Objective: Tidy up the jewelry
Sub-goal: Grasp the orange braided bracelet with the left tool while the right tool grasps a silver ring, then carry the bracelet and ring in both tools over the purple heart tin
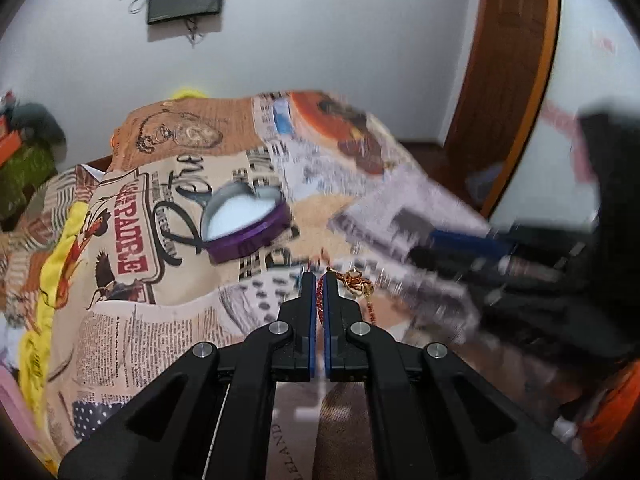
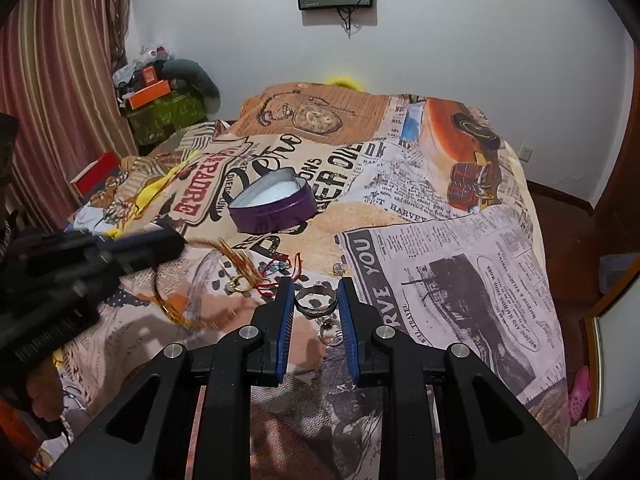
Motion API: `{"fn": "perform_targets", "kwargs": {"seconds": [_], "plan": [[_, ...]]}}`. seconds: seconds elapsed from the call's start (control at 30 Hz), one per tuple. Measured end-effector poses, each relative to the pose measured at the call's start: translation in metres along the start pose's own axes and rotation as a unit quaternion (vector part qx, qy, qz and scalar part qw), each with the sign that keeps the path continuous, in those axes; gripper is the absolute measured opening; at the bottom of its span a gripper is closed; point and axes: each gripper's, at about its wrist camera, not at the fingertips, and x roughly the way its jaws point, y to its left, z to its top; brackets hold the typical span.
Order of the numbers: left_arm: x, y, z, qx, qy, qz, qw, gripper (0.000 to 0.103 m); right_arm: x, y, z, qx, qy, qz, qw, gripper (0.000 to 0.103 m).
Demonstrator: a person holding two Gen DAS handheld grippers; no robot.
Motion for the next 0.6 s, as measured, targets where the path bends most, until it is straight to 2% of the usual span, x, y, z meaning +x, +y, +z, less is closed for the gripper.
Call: {"fn": "perform_targets", "kwargs": {"seconds": [0.1,0.37,0.47,0.6], "plan": [[0.007,-0.001,-0.005,0.018,0.011,0.022,0.9995,0.001,-0.005,0.002,-0.001,0.002,-0.004,-0.001,1.0,0.02],[-0.022,0.004,0.003,0.018,-0.025,0.036,0.9989,0.001,-0.01,-0.001,-0.004,0.012,-0.004,-0.009,1.0,0.02],[-0.027,0.003,0.008,0.019,-0.027,0.027,0.9991,0.001,-0.01,0.0,-0.006,0.014,-0.001,-0.004,1.0,0.02],[-0.019,0.002,0.004,0.011,-0.008,0.008,0.9999,0.001,-0.006,0.007,-0.01,0.008,0.01,0.021,1.0,0.02]]}}
